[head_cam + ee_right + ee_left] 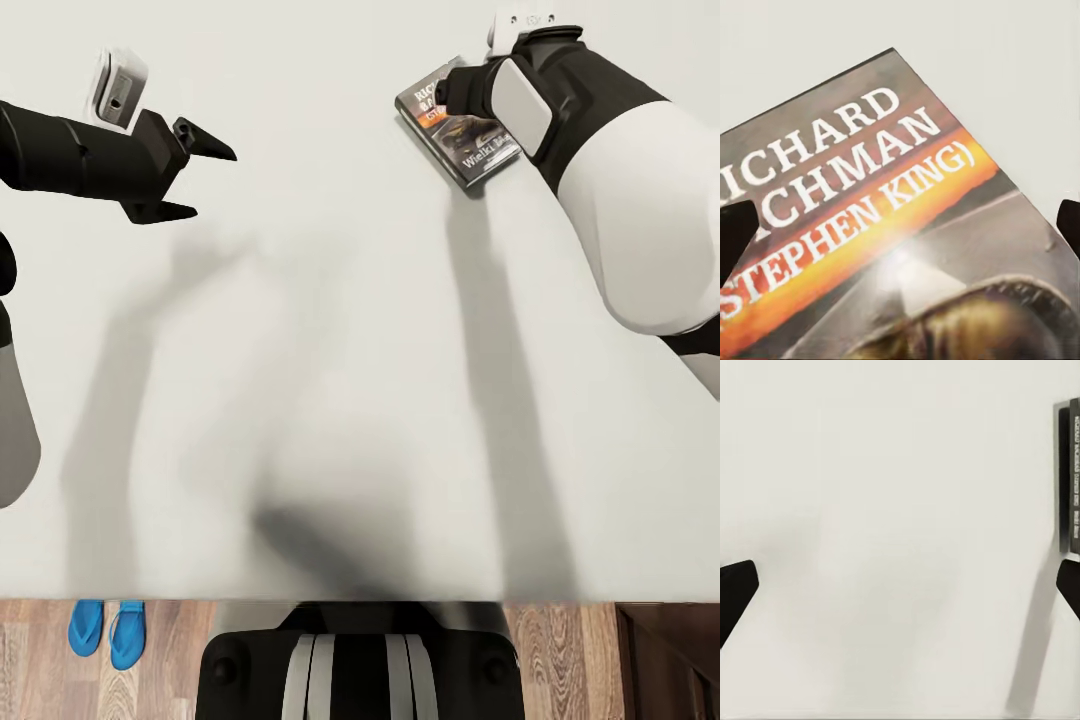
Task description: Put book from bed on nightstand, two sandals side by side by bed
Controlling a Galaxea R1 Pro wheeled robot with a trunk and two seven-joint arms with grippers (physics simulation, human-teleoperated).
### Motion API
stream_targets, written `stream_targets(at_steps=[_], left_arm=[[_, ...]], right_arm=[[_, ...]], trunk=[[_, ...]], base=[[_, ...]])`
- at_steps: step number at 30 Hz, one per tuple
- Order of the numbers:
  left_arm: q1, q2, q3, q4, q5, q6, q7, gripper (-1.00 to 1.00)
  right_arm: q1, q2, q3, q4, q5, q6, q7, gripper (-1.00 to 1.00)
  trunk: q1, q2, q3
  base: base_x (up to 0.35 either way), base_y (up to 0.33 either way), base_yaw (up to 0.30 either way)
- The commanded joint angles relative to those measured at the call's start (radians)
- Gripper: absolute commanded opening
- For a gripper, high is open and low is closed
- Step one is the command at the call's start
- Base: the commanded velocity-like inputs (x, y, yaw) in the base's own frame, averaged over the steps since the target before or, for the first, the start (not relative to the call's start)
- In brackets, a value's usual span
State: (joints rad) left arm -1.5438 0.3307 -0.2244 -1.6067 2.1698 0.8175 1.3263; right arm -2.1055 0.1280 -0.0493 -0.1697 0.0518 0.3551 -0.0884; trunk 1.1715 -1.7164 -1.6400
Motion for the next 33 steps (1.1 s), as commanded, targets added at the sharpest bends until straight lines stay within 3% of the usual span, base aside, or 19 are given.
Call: stream_targets(at_steps=[1,13,33], left_arm=[[-0.001,0.001,0.000,0.000,0.006,0.008,0.008,1.00],[0.000,0.001,0.001,0.000,0.005,0.008,0.008,1.00],[0.006,0.001,0.002,-0.001,0.004,0.008,0.008,1.00]], right_arm=[[0.000,0.001,-0.005,0.001,0.005,0.006,-0.002,1.00],[0.000,0.000,-0.008,0.010,0.001,0.007,-0.002,1.00],[-0.006,-0.002,-0.010,0.012,0.000,0.009,-0.002,1.00]], trunk=[[0.000,0.000,0.000],[0.000,0.000,0.000],[0.000,0.000,0.000]], base=[[-0.246,0.000,0.000],[-0.173,0.000,0.000],[0.018,0.000,0.000]])
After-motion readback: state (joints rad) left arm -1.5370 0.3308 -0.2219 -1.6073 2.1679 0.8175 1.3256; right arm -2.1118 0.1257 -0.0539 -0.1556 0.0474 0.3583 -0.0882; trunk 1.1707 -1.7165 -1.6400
